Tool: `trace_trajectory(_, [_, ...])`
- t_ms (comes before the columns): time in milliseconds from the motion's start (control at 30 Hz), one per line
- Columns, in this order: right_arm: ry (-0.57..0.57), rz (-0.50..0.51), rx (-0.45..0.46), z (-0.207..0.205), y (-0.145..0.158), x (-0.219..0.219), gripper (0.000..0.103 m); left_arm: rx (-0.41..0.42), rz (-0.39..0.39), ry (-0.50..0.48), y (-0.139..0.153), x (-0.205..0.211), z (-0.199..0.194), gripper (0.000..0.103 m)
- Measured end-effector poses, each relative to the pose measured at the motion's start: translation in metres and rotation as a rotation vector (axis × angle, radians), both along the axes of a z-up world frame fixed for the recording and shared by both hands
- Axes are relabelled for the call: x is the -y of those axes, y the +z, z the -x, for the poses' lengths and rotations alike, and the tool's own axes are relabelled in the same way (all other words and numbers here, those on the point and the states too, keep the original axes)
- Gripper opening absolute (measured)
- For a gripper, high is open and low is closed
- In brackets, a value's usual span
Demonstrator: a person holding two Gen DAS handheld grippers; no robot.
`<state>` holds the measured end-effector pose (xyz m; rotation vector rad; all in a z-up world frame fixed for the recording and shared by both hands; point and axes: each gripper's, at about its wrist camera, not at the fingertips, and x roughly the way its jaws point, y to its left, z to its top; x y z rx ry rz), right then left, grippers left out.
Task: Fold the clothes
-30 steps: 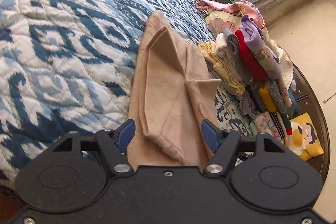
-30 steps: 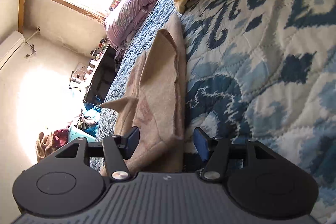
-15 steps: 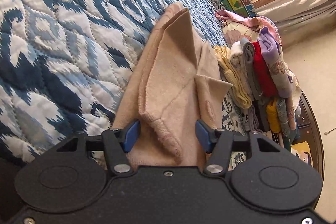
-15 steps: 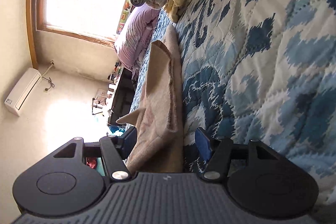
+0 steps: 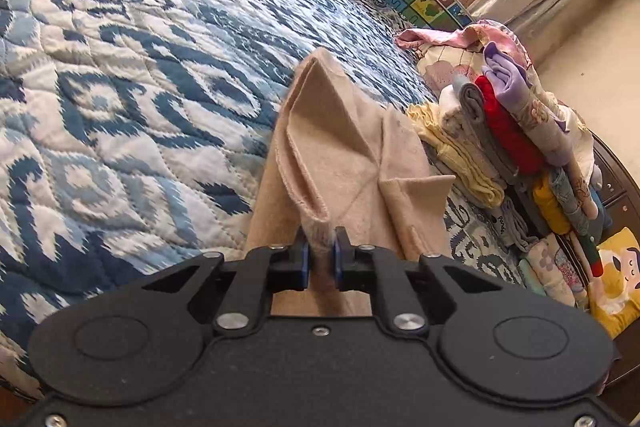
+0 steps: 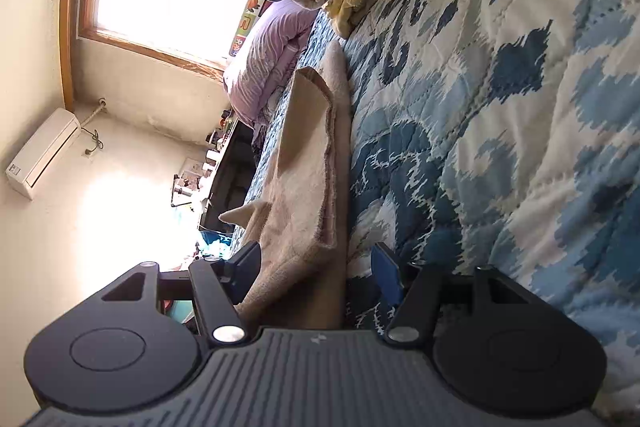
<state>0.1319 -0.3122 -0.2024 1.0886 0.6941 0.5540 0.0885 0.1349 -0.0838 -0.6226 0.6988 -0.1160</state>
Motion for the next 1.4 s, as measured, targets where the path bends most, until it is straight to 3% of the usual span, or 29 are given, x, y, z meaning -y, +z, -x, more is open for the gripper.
trace_trajectory(233, [0.002, -0.006, 0.008, 0.002, -0.001, 0.000, 0.060, 0.076, -0.087, 0.130, 0.006, -0.057, 0.040, 0.009])
trace_trajectory(367, [0.002, -0.006, 0.009, 0.002, -0.001, 0.000, 0.060, 0.007, -0.012, 0.255, -0.029, -0.096, 0.061, 0.009])
trace_trajectory(467, [0.002, -0.003, 0.010, 0.002, -0.001, 0.000, 0.060, -0.061, 0.038, 0.273, -0.050, -0.110, 0.071, 0.008])
trace_trajectory(567, [0.004, 0.001, 0.012, 0.002, 0.000, -0.001, 0.060, -0.040, 0.100, 0.255, -0.051, -0.119, 0.079, 0.008])
trace_trajectory(667, [0.009, 0.016, 0.019, 0.003, 0.000, -0.002, 0.060, 0.004, 0.088, 0.230, -0.038, -0.126, 0.075, 0.013])
trace_trajectory(767, [0.019, 0.044, 0.034, 0.003, 0.001, -0.005, 0.060, 0.038, 0.057, 0.175, -0.022, -0.132, 0.051, 0.030])
trace_trajectory(833, [0.025, 0.064, 0.044, 0.003, 0.001, -0.007, 0.059, 0.057, 0.023, 0.119, -0.012, -0.133, 0.024, 0.033])
trace_trajectory(933, [0.034, 0.086, 0.061, 0.002, 0.001, -0.010, 0.059, 0.068, -0.031, 0.038, -0.004, -0.133, -0.022, 0.051])
trace_trajectory(1067, [0.029, 0.084, 0.067, 0.001, -0.001, -0.010, 0.054, 0.059, -0.046, -0.028, -0.008, -0.138, -0.087, 0.054])
trace_trajectory(1233, [0.013, 0.071, 0.066, -0.001, -0.005, -0.009, 0.048, 0.026, 0.048, -0.087, -0.031, -0.146, -0.137, 0.057])
trace_trajectory(1300, [0.010, 0.076, 0.070, -0.002, -0.005, -0.011, 0.046, 0.011, 0.101, -0.109, -0.042, -0.148, -0.152, 0.055])
trace_trajectory(1333, [0.008, 0.079, 0.072, -0.002, -0.005, -0.011, 0.043, 0.012, 0.137, -0.125, -0.046, -0.148, -0.155, 0.046])
trace_trajectory(1367, [0.005, 0.083, 0.072, -0.003, -0.006, -0.012, 0.040, 0.021, 0.161, -0.139, -0.048, -0.147, -0.156, 0.022])
trace_trajectory(1400, [0.002, 0.085, 0.071, -0.003, -0.007, -0.012, 0.038, 0.033, 0.164, -0.151, -0.048, -0.145, -0.155, 0.009])
